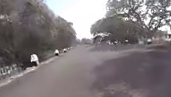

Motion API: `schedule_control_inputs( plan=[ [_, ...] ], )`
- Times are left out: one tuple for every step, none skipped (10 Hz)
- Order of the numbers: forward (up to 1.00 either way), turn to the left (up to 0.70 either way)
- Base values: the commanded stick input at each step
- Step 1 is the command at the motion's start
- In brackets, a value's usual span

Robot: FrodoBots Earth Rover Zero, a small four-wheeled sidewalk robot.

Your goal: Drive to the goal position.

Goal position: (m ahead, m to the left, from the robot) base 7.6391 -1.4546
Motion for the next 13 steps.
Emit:
schedule_control_inputs(
  plan=[
    [0.85, 0.01],
    [0.85, 0.01],
    [0.85, 0.01],
    [0.85, 0.01],
    [0.85, 0.01],
    [0.85, 0.01],
    [0.85, 0.01],
    [0.85, 0.01],
    [0.85, 0.01],
    [0.85, 0.01],
    [0.85, 0.01],
    [0.85, 0.01],
    [0.85, 0.01]
  ],
)
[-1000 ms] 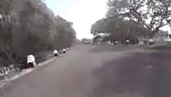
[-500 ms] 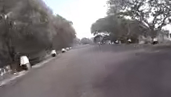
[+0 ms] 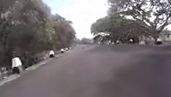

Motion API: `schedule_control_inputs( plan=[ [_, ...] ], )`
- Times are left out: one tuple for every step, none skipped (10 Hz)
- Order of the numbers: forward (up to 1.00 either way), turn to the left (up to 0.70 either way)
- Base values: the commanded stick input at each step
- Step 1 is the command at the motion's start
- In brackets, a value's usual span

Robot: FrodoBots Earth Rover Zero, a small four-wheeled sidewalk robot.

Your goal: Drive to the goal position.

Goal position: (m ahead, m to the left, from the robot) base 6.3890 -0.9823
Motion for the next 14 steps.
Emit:
schedule_control_inputs(
  plan=[
    [0.85, 0.01],
    [0.85, 0.01],
    [0.85, 0.01],
    [0.85, 0.01],
    [0.85, 0.01],
    [0.85, 0.01],
    [0.85, 0.01],
    [0.85, 0.01],
    [0.85, 0.01],
    [0.85, 0.01],
    [0.85, 0.01],
    [0.85, 0.01],
    [0.85, 0.01],
    [0.85, 0.01]
  ],
)
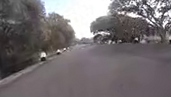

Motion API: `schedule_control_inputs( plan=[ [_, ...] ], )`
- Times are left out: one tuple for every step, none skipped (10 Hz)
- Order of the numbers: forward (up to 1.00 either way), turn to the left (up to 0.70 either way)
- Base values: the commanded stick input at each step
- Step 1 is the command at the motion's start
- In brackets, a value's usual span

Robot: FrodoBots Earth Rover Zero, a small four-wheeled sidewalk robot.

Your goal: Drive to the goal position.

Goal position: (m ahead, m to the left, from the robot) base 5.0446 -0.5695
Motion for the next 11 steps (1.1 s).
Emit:
schedule_control_inputs(
  plan=[
    [0.85, 0.01],
    [0.85, 0.01],
    [0.85, 0.01],
    [0.85, 0.01],
    [0.85, 0.01],
    [0.83, 0.01],
    [0.84, 0.01],
    [0.85, 0.01],
    [0.85, 0.01],
    [0.85, 0.01],
    [0.85, 0.01]
  ],
)
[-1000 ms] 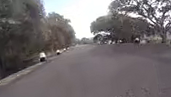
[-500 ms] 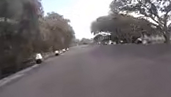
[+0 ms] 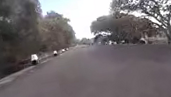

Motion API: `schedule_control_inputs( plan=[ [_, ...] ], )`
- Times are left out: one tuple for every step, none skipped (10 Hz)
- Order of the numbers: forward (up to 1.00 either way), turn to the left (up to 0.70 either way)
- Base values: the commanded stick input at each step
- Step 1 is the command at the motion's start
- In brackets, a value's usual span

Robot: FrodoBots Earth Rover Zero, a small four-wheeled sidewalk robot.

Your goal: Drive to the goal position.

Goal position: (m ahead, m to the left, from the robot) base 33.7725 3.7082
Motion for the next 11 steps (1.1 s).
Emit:
schedule_control_inputs(
  plan=[
    [0.85, 0.01],
    [0.85, 0.01],
    [0.85, 0.01],
    [0.85, 0.01],
    [0.85, 0.01],
    [0.85, 0.01],
    [0.85, 0.01],
    [0.85, 0.01],
    [0.85, 0.01],
    [0.85, 0.01],
    [0.85, 0.01]
  ],
)
